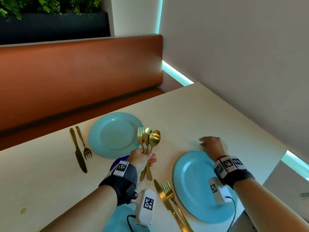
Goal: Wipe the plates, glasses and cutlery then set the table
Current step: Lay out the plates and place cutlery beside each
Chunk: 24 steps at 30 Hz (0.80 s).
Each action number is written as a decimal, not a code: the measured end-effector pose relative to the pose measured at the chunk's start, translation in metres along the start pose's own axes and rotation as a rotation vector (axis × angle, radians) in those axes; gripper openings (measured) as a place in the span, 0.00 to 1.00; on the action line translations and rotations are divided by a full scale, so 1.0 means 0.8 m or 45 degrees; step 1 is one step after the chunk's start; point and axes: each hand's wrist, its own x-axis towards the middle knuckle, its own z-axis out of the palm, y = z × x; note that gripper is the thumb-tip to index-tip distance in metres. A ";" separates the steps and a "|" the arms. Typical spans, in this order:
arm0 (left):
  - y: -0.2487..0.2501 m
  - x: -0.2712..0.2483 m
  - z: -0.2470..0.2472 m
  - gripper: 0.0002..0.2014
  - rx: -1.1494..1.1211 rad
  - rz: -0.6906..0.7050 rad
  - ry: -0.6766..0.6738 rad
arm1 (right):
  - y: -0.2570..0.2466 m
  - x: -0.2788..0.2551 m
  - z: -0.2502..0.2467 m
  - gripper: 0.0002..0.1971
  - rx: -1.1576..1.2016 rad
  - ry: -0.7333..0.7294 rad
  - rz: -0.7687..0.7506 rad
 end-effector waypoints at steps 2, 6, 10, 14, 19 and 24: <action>0.001 0.002 -0.003 0.11 0.019 -0.003 0.013 | -0.066 -0.008 -0.001 0.12 0.101 0.075 -0.438; 0.003 0.002 -0.013 0.09 0.098 0.025 0.012 | -0.160 -0.032 0.008 0.10 0.071 0.186 -1.134; 0.008 0.000 -0.027 0.10 0.165 0.053 -0.008 | -0.187 -0.034 0.018 0.10 -0.045 -0.021 -1.183; 0.014 0.001 -0.042 0.12 0.227 0.077 0.007 | -0.199 -0.032 0.013 0.13 -0.170 -0.231 -1.136; 0.018 0.007 -0.055 0.13 0.304 0.065 0.010 | -0.215 -0.033 0.006 0.16 -0.394 -0.391 -1.227; 0.015 0.023 -0.062 0.12 0.353 0.068 0.068 | -0.226 -0.029 0.007 0.15 -0.479 -0.446 -1.274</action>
